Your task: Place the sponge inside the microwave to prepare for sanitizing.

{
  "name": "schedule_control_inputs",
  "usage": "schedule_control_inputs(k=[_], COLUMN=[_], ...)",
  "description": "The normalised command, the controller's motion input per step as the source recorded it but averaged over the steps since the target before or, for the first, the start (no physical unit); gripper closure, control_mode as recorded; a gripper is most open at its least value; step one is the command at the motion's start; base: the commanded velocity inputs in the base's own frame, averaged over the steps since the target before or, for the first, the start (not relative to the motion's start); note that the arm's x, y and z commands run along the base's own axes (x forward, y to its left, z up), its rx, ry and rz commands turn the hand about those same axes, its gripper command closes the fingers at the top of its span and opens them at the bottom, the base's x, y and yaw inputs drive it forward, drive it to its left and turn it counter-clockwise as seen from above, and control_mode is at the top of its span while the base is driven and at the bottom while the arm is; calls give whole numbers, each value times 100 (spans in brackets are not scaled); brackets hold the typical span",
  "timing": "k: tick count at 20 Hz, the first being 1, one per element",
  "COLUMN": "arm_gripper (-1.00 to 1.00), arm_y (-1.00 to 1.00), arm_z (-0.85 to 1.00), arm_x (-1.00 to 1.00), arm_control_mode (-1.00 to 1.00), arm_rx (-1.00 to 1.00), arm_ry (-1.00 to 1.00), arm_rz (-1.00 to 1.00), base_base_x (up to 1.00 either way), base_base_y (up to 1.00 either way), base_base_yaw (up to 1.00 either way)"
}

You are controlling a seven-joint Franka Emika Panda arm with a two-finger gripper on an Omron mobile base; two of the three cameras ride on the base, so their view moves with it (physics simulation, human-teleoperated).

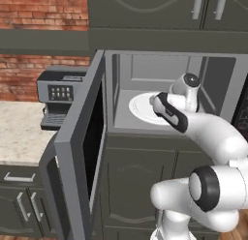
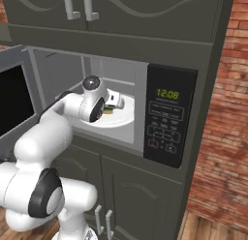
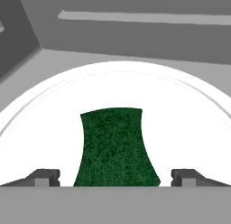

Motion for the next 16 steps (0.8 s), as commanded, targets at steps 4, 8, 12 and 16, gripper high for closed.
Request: schedule_control_inputs(k=[4, 8, 12, 16], arm_gripper=[-100, -100, -100, -100], arm_y=[1, 0, 0, 0], arm_z=[19, 26, 23, 20], arm_x=[-40, -40, -54, -56], arm_control_mode=[-100, -100, -100, -100], arm_rx=[8, 7, 1, 0], arm_ry=[0, 0, 0, 2], arm_rz=[-4, 0, 0, 0], base_base_x=[0, 0, 0, 0], base_base_y=[0, 0, 0, 0], base_base_yaw=[0, 0, 0, 0])
